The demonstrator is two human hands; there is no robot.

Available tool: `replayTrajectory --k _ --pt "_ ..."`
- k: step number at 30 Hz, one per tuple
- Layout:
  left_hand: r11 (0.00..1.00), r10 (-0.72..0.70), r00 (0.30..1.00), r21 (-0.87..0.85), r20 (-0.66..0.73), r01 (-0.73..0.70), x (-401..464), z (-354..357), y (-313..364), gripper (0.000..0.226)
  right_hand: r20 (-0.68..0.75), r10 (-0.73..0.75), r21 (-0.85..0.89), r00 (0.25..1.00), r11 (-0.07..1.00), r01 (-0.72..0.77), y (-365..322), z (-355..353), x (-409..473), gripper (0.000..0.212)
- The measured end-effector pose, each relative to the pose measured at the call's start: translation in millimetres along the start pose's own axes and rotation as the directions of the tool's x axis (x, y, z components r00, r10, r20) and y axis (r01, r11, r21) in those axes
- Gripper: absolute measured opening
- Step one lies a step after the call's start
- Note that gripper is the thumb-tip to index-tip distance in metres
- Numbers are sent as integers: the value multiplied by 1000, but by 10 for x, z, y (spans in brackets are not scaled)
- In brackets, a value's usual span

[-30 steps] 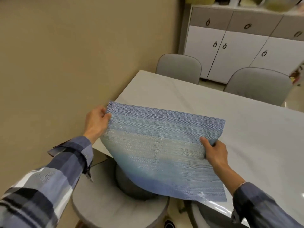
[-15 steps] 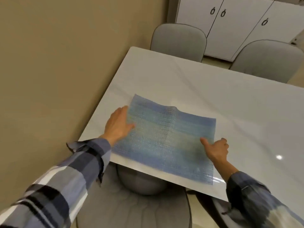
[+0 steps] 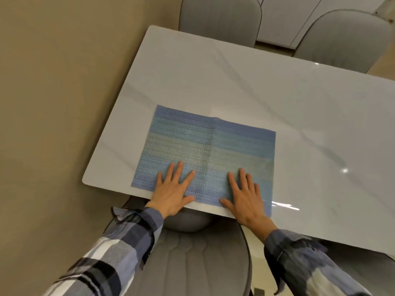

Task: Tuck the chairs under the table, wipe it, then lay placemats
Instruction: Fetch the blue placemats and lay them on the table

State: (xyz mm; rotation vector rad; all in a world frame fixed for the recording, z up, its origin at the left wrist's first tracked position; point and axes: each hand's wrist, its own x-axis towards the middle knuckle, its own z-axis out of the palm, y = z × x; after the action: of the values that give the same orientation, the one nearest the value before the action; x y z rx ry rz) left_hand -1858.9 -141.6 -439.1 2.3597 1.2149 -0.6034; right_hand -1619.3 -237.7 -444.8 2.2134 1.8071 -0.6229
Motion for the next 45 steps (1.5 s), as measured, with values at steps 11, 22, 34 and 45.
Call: replayTrajectory --k 11,22,34,45 --pt "996 -78 997 -53 13 79 -229 143 46 78 17 -18 -27 1000 999 19 20 119 -216 90" --pt "995 -98 995 30 23 98 -223 188 14 81 122 -79 83 989 994 69 88 -61 -248 90" --pt "985 -150 988 93 27 147 -65 -442 1510 74 -8 6 279 1000 960 -4 1252 -811 -1104 74" --pt "994 42 998 -104 38 -38 -4 -611 5119 72 -82 176 364 981 922 -135 3783 -1148 -2787 62"
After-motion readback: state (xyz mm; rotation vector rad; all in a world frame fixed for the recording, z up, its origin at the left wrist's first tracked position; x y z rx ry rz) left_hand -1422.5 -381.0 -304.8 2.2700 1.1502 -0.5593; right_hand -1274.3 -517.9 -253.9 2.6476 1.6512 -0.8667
